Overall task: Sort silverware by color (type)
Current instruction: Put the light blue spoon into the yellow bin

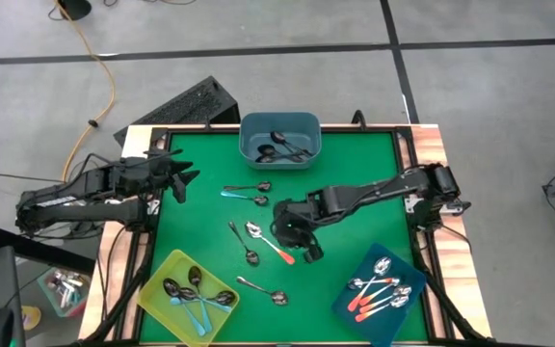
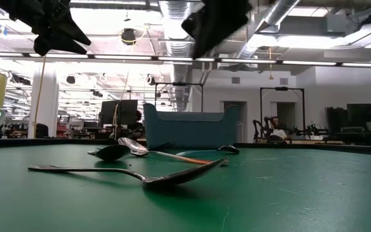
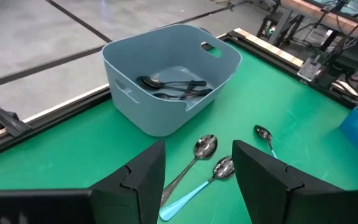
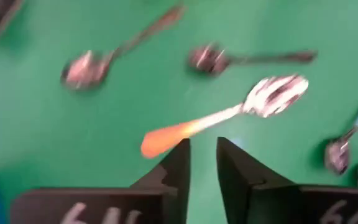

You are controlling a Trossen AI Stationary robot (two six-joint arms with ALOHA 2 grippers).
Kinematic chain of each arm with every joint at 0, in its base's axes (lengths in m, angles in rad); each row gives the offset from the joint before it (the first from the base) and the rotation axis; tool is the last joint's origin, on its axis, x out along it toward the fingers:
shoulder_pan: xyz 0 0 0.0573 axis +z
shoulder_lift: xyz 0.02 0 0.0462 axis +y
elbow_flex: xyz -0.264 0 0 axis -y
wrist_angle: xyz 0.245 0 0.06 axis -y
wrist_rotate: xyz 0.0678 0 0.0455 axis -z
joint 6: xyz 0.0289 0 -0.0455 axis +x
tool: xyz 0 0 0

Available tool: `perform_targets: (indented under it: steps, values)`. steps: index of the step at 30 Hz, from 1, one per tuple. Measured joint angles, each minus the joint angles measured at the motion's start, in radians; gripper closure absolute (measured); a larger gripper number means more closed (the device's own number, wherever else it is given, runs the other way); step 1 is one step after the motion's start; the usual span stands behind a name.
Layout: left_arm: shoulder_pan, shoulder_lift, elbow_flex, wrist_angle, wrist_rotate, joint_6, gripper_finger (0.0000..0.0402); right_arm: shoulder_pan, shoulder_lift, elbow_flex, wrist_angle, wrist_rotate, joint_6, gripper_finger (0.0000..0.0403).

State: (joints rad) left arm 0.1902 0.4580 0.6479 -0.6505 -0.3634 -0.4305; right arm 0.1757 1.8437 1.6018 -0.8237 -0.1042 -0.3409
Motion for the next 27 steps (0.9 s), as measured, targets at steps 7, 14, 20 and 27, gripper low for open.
perform_targets:
  steps: [7, 14, 20, 27]
  values:
    - [0.000, 0.000, 0.000, -0.029, 0.000, 0.000, 0.0232, -0.008, 0.058, 0.000, -0.085, 0.008, -0.053, 0.0207]
    - [0.000, 0.000, 0.000, -0.036, -0.013, -0.001, 0.0232, -0.038, 0.103, -0.004, -0.140, 0.077, -0.284, 0.0176]
    - [0.000, 0.000, 0.000, -0.037, -0.027, -0.021, 0.0232, -0.107, 0.153, -0.004, -0.132, 0.083, -0.373, 0.0187]
    - [0.000, 0.000, 0.000, -0.042, -0.039, -0.026, 0.0232, -0.160, 0.217, -0.004, -0.082, 0.080, -0.442, 0.0188]
